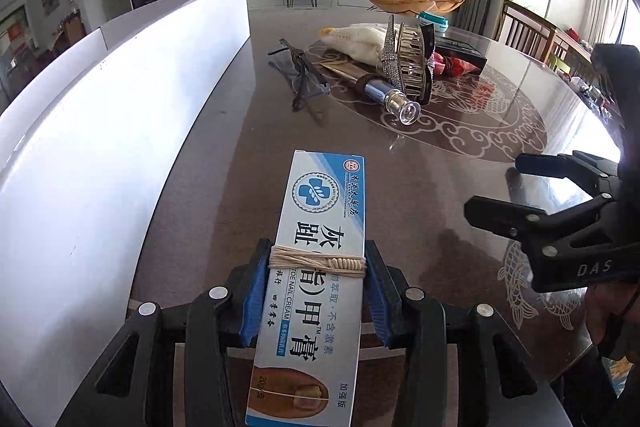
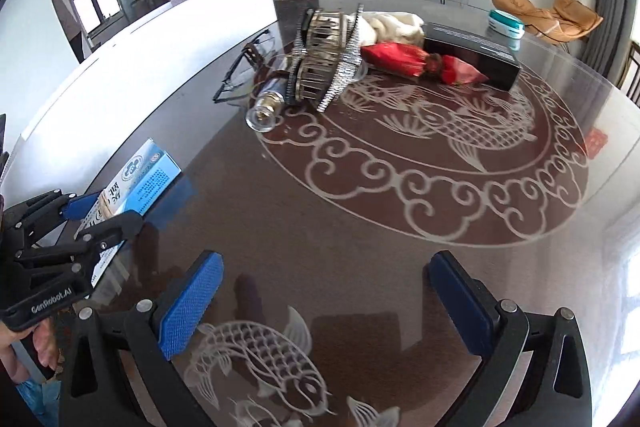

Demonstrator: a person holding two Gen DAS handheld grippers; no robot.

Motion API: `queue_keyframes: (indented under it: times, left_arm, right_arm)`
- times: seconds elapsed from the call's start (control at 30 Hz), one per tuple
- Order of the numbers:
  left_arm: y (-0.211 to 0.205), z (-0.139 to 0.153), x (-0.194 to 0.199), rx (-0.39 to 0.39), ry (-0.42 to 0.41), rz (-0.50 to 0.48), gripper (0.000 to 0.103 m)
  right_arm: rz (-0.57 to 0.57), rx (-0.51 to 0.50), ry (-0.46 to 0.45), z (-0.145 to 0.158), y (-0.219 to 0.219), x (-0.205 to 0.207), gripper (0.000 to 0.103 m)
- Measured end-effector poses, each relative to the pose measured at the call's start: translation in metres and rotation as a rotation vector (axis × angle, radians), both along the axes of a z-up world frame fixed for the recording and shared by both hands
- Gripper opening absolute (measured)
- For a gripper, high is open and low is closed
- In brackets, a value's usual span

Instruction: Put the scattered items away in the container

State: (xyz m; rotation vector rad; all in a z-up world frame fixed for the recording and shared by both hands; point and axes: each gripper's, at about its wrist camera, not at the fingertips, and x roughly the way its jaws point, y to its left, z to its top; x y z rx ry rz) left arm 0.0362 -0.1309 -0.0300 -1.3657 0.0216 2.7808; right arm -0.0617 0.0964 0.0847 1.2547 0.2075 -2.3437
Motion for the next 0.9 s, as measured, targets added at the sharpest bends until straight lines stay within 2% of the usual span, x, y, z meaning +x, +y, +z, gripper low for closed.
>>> queue_keyframes:
  times: [0.13, 0.27, 0.33, 0.37, 0.4, 0.53, 0.67, 0.8, 0.9]
  left_arm:
    - [-0.003, 0.0, 0.003, 0.012, 0.006, 0.017, 0.044]
    - [-0.002, -0.001, 0.004, 0.009, 0.015, 0.027, 0.044]
    - [0.0, -0.001, 0.003, 0.0, 0.015, 0.03, 0.044]
    - [0.0, -0.001, 0.003, 0.001, 0.015, 0.031, 0.044]
    - [0.0, -0.001, 0.003, 0.002, 0.015, 0.031, 0.044]
    - [0.002, 0.0, 0.002, 0.0, 0.012, 0.032, 0.044]
    - [0.003, 0.0, 0.001, -0.005, 0.007, 0.048, 0.044]
    - [0.009, 0.0, -0.003, -0.004, -0.004, 0.041, 0.044]
    - [0.022, 0.0, -0.007, -0.004, -0.011, 0.021, 0.044]
  right_arm:
    - [0.028, 0.018, -0.017, -0.001, -0.042, -0.037, 0.101]
    - [-0.008, -0.01, -0.039, 0.002, -0.053, -0.073, 0.093]
    - [-0.016, -0.01, -0.034, 0.004, -0.056, -0.084, 0.083]
    - [-0.012, -0.009, -0.032, 0.005, -0.058, -0.088, 0.075]
    - [-0.007, -0.007, -0.028, 0.006, -0.058, -0.09, 0.057]
    - [0.025, -0.048, -0.036, 0.009, -0.042, -0.083, 0.03]
    - [0.042, -0.061, -0.028, 0.01, -0.009, -0.057, 0.021]
    - [0.031, -0.068, -0.007, 0.009, 0.041, -0.024, 0.021]
    - [-0.026, -0.081, 0.0, 0.008, 0.089, -0.003, 0.021]
